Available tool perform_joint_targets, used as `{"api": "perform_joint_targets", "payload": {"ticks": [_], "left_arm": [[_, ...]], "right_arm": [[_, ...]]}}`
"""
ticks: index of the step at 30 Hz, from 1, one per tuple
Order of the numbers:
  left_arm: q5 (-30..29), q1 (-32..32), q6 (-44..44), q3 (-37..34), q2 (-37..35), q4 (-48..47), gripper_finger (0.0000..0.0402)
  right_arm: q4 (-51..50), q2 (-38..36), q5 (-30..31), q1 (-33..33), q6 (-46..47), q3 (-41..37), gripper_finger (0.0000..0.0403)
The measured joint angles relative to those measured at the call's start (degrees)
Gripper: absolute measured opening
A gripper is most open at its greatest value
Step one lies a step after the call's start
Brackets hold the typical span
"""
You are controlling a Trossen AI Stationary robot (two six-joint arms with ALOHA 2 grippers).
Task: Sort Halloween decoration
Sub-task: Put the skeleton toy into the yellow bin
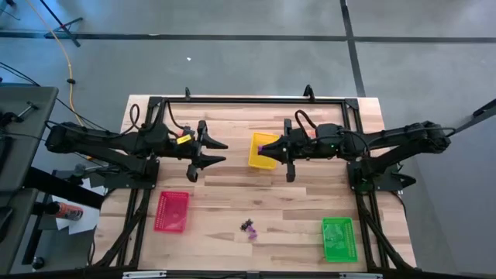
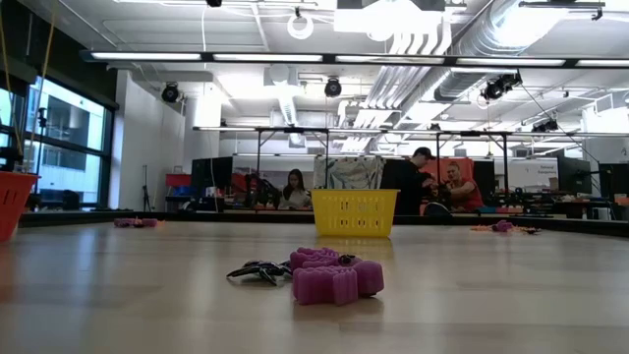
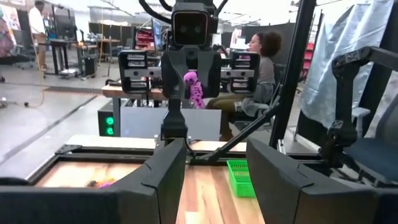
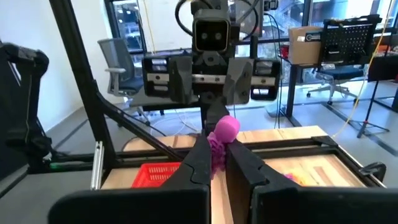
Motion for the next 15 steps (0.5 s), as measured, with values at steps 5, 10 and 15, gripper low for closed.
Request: {"api": "perform_joint_targets", "payload": {"ticks": [5, 10, 15], "left_arm": [[-0.01, 0.07, 0.18, 0.00, -0.01, 0.34, 0.0161], [-0.98, 0.07, -0.57, 0.00, 0.00, 0.33, 0.0161], [-1.19, 0.09, -3.21, 0.00, 0.00, 0.22, 0.0161]], "right_arm": [[0.18, -0.04, -0.48, 0.00, -0.15, 0.01, 0.0006], [0.16, -0.04, -1.76, 0.00, -0.51, -0.01, 0.0007], [0.14, -0.07, -1.87, -0.02, -1.71, -0.01, 0.0007]]}}
